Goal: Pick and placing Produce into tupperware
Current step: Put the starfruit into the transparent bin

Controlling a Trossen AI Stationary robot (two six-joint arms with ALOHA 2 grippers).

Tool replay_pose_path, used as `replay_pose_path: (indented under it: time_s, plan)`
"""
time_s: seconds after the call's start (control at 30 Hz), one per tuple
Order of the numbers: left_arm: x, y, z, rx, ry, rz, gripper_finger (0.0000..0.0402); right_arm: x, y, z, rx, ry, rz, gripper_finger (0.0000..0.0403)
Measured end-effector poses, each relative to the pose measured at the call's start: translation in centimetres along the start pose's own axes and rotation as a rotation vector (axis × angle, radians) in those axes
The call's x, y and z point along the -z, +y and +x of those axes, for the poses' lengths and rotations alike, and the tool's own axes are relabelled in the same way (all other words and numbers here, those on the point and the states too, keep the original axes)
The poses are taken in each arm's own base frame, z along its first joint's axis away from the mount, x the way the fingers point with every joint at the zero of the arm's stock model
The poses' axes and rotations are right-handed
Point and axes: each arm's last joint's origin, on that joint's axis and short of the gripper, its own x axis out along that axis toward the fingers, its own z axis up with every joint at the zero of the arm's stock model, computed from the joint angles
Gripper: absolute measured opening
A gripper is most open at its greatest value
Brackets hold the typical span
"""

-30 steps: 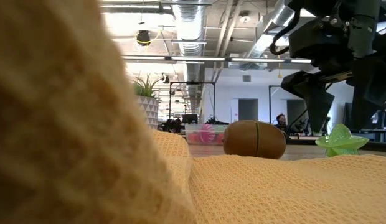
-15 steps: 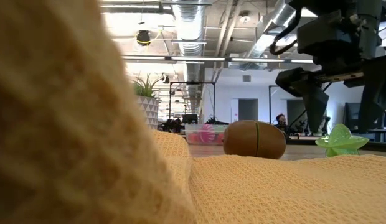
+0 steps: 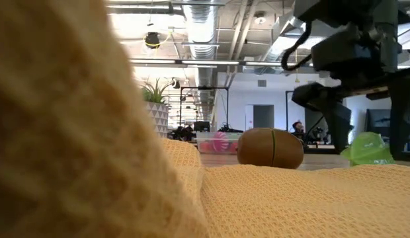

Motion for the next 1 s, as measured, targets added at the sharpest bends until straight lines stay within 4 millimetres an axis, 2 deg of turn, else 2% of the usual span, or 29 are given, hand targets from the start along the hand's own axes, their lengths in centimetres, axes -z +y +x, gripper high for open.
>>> replay_pose_path:
  time_s: [0.23,0.63,1.0]
  plan:
    - [-0.03,-0.01,0.01,0.001,-0.001,0.002,0.0238,0.33,-0.08,0.83,-0.024,0.073,0.057,0.0297]
    - [-0.03,-0.02,0.01,0.001,-0.001,0.005,0.0238,0.28,-0.26,0.82,-0.014,0.066,0.084,0.0296]
    - [-0.02,-0.02,0.01,0.001,-0.001,0.005,0.0238,0.28,-0.42,0.8,-0.008,0.064,0.134,0.0267]
